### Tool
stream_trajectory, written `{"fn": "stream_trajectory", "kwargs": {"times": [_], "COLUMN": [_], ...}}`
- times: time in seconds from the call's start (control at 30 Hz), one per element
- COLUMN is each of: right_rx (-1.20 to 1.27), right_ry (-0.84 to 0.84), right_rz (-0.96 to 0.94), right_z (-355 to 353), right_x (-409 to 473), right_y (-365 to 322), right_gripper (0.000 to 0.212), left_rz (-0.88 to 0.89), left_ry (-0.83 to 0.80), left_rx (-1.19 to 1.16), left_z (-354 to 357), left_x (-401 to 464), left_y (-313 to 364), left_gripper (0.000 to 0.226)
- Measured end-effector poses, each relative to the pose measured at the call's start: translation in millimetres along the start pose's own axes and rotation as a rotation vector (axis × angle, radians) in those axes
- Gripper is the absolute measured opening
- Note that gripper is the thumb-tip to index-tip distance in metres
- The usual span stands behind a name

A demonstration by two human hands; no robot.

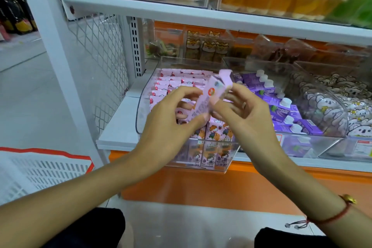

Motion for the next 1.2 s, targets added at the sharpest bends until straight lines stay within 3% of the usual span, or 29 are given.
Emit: {"fn": "stream_trajectory", "kwargs": {"times": [0.13, 0.33, 0.47, 0.7, 0.87, 0.93, 1.2], "right_rx": [0.032, 0.111, 0.132, 0.080, -0.052, -0.046, -0.016], "right_ry": [-0.018, 0.012, 0.012, -0.014, -0.113, -0.131, -0.132], "right_rz": [0.057, 0.318, 0.294, 0.094, -0.213, -0.247, -0.259], "right_z": [-4, -9, -10, -11, -9, -7, -6], "right_x": [3, 11, 12, 11, 5, 3, 4], "right_y": [-2, 6, 5, 3, -3, -2, 0], "right_gripper": [0.024, 0.023, 0.026, 0.037, 0.035, 0.032, 0.040], "left_rz": [-0.150, -0.689, -0.755, -0.683, -0.173, -0.066, -0.089], "left_ry": [-0.099, -0.301, -0.336, -0.329, -0.189, -0.168, -0.226], "left_rx": [-0.098, -0.365, -0.432, -0.369, -0.210, -0.191, -0.154], "left_z": [-5, 0, 2, 2, -9, -11, -12], "left_x": [8, 6, 6, 8, 13, 14, 13], "left_y": [2, 1, 2, 1, 10, 13, 9], "left_gripper": [0.031, 0.030, 0.030, 0.034, 0.039, 0.041, 0.045]}}
Point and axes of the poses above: each hand's wrist, its own x-axis towards the middle knuckle, its own z-axis out of the palm, y = z × x, the point moved 2 cm from there along x, towards the middle knuckle, and after that the axes turned 15 degrees about y, right-handed, at the moved point
